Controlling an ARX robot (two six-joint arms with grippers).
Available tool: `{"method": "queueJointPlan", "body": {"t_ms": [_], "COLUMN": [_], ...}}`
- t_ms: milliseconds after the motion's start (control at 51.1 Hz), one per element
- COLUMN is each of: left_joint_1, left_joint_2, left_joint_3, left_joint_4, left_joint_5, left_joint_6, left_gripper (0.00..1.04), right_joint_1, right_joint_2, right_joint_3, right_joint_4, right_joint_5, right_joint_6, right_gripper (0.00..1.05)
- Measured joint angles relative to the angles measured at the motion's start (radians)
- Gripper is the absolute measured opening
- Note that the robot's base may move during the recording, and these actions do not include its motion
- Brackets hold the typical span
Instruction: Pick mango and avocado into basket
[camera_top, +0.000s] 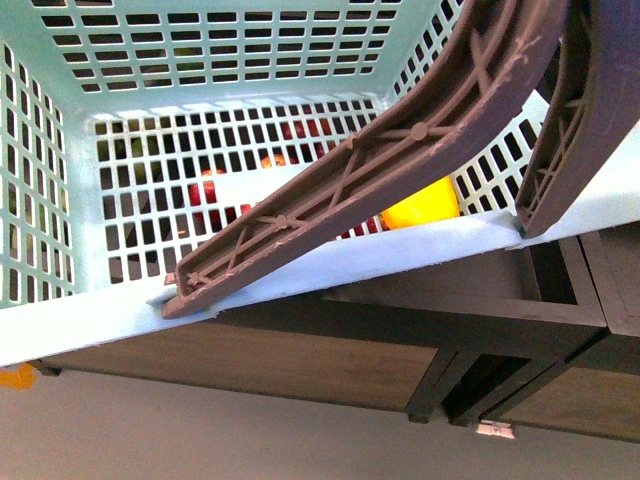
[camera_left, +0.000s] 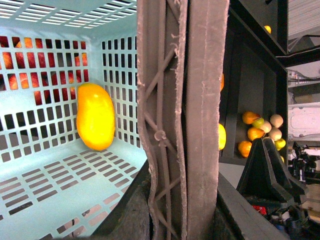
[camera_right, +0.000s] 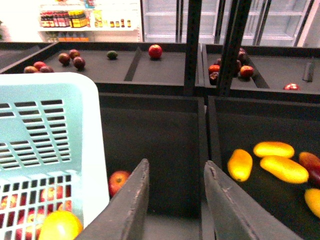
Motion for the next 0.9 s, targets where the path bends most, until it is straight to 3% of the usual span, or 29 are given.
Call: {"method": "queueJointPlan", "body": {"t_ms": [215, 490, 529, 646, 901], "left_joint_1": [0.000, 0.000, 0.000, 0.000, 0.000], "left_joint_2": [0.000, 0.000, 0.000, 0.000, 0.000], "left_joint_3": [0.000, 0.000, 0.000, 0.000, 0.000], "left_joint_4": [0.000, 0.000, 0.000, 0.000, 0.000], "left_joint_5": [-0.001, 0.003, 0.003, 0.000, 0.000], "left_joint_6": [-0.001, -0.001, -0.001, -0.001, -0.002], "left_gripper": [0.20, 0.20, 0.20, 0.20, 0.20], "right_joint_1": [-0.049, -0.105, -0.134, -0.185, -0.188], "right_joint_2": [-0.114, -0.287, -0.319, -0.349, -0.349], "right_joint_3": [-0.124, -0.244, -0.258, -0.272, -0.272], "right_joint_4": [0.003, -0.050, -0.069, -0.079, -0.079], "right_joint_5": [-0.051, -0.101, -0.154, -0.177, -0.182], "right_joint_6": [-0.002, -0.004, -0.004, -0.005, -0.005], "right_gripper": [0.02, 0.02, 0.02, 0.19, 0.57]}}
